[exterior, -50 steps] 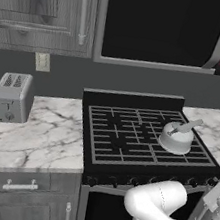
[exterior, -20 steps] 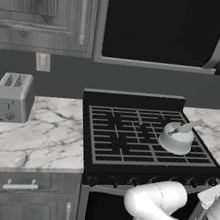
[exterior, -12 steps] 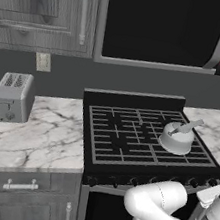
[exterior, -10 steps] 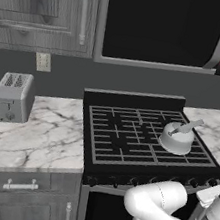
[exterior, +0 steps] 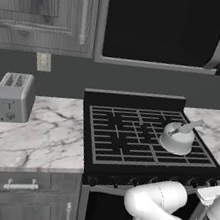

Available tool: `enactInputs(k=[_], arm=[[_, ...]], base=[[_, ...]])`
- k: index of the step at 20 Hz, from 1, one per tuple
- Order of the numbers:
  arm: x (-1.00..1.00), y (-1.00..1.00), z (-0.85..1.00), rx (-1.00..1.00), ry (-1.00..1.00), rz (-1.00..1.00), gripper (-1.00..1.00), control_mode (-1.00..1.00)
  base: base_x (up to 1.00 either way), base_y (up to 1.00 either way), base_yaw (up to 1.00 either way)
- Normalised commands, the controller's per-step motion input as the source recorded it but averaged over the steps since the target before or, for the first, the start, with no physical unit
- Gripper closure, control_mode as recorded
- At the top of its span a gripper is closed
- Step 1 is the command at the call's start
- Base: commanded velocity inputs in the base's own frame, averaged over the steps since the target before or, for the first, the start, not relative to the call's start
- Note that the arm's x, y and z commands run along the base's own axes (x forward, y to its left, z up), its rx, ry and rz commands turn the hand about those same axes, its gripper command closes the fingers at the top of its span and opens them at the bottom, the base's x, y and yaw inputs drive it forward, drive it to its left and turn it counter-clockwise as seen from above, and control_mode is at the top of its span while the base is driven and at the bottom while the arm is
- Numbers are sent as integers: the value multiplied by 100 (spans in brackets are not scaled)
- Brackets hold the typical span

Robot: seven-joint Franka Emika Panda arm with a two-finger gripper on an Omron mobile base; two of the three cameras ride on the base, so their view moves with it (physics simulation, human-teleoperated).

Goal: The kettle is done boiling. Turn off the stove, then wait for 300 timesteps before moving the kettle to the dining table.

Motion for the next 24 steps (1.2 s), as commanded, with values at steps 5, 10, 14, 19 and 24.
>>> enactInputs(k=[5, 10, 14, 19, 24], arm=[[-25, -21, 0, 24, 2, 0, 100, -100], [-24, -13, -3, 19, 3, 0, 100, -100], [-28, -17, -6, 16, 4, -1, 100, -100], [-22, -10, -4, 14, 7, -1, -100, -100], [-13, -3, 0, 13, 6, 0, -100, -100]], base=[[0, 0, 0], [0, 0, 0], [0, 0, 0], [0, 0, 0], [0, 0, 0]])
